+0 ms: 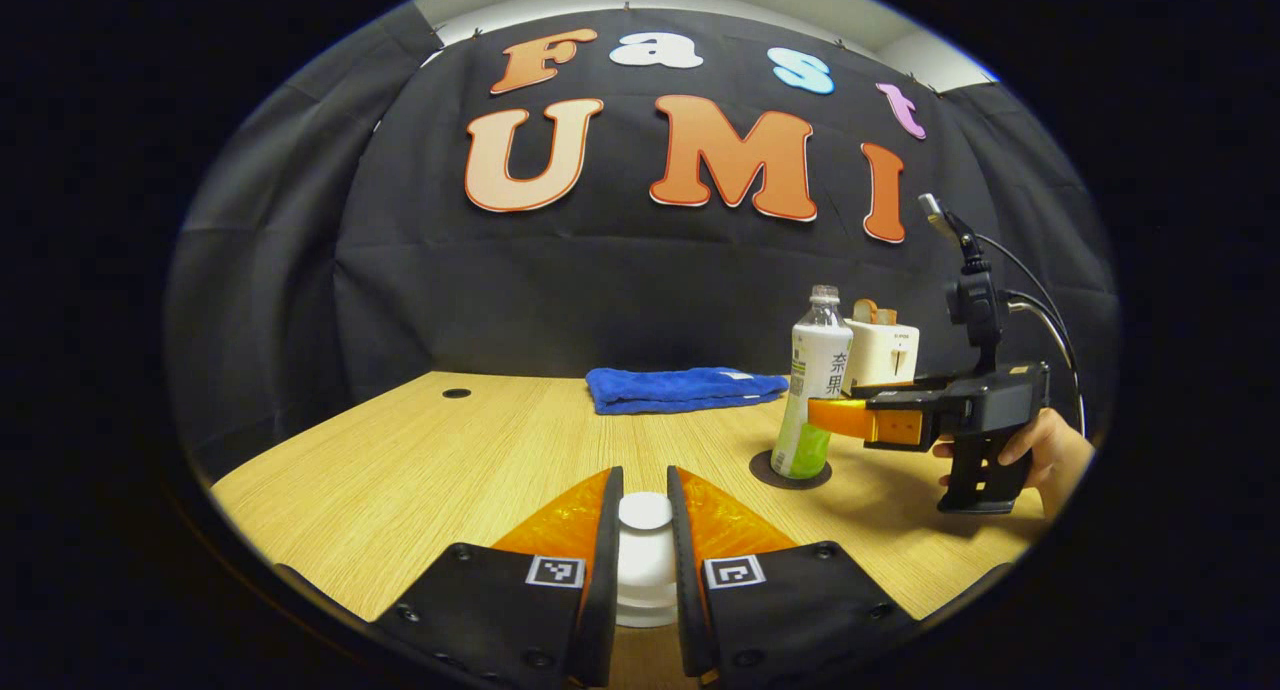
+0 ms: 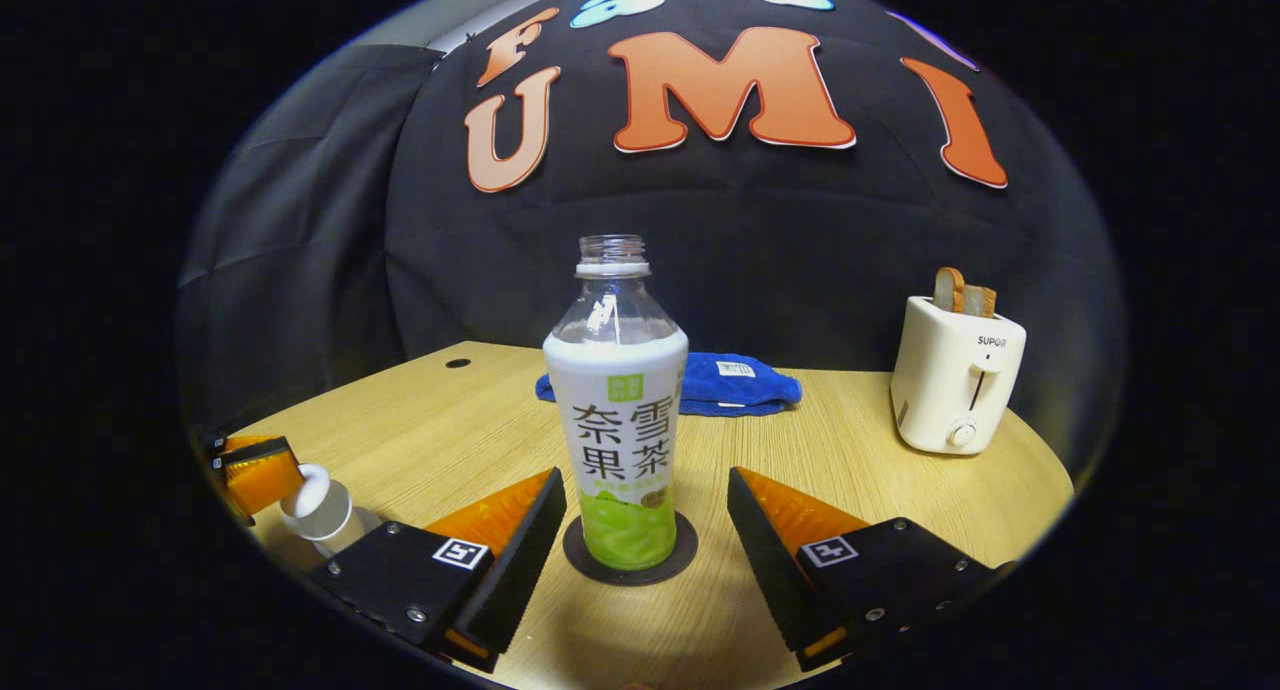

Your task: Open the teacup lid with one hand, grasp the water bottle and pour water into the teacup with the other hand; after pouring, place the water bottle on the coaster and then close the teacup lid.

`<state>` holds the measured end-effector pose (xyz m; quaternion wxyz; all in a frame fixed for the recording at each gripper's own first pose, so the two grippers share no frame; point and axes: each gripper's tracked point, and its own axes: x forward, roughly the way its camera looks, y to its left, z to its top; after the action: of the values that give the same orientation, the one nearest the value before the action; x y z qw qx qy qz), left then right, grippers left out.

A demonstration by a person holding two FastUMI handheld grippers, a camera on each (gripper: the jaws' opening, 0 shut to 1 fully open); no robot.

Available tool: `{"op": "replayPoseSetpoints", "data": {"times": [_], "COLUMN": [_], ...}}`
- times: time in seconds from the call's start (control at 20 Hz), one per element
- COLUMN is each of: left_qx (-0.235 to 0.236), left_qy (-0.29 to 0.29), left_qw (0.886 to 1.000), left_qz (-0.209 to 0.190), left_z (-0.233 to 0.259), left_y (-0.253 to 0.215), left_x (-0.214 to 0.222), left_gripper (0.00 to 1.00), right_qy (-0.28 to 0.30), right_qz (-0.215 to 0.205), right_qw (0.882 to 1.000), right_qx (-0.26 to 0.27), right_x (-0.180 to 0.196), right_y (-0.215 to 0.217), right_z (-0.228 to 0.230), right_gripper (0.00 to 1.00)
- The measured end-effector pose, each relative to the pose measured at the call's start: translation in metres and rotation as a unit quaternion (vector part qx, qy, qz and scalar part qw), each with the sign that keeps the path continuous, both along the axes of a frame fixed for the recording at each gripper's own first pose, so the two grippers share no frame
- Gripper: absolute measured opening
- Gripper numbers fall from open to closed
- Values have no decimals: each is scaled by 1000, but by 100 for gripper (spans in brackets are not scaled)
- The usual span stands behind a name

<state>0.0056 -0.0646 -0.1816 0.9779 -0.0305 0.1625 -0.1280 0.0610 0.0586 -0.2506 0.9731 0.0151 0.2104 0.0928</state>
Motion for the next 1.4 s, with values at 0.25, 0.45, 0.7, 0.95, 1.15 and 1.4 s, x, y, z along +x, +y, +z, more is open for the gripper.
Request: {"op": "replayPoseSetpoints", "data": {"times": [0.25, 0.45, 0.7, 0.95, 1.15, 1.4], "left_qx": [31, 48, 49, 54, 28, 7], "left_qy": [18, 27, 13, -31, -60, -99], "left_qw": [999, 998, 999, 997, 997, 993], "left_qz": [0, -1, 12, 36, 51, 67], "left_z": [-11, -16, -1, 37, 82, 139], "left_y": [-3, -5, -1, 2, 1, 9], "left_x": [-5, -11, -9, -6, -9, -17], "left_gripper": [29, 29, 44, 81, 95, 95], "right_qy": [-6, -22, -56, -81, -104, -130], "right_qz": [3, 2, -8, -24, -45, -63], "right_qw": [1000, 1000, 998, 996, 993, 989], "right_qx": [6, 16, 21, 21, 12, 10], "right_x": [-14, -30, -49, -71, -90, -116], "right_y": [-3, -8, -22, -34, -46, -57], "right_z": [8, 25, 57, 89, 115, 145], "right_gripper": [98, 98, 97, 97, 97, 97]}}
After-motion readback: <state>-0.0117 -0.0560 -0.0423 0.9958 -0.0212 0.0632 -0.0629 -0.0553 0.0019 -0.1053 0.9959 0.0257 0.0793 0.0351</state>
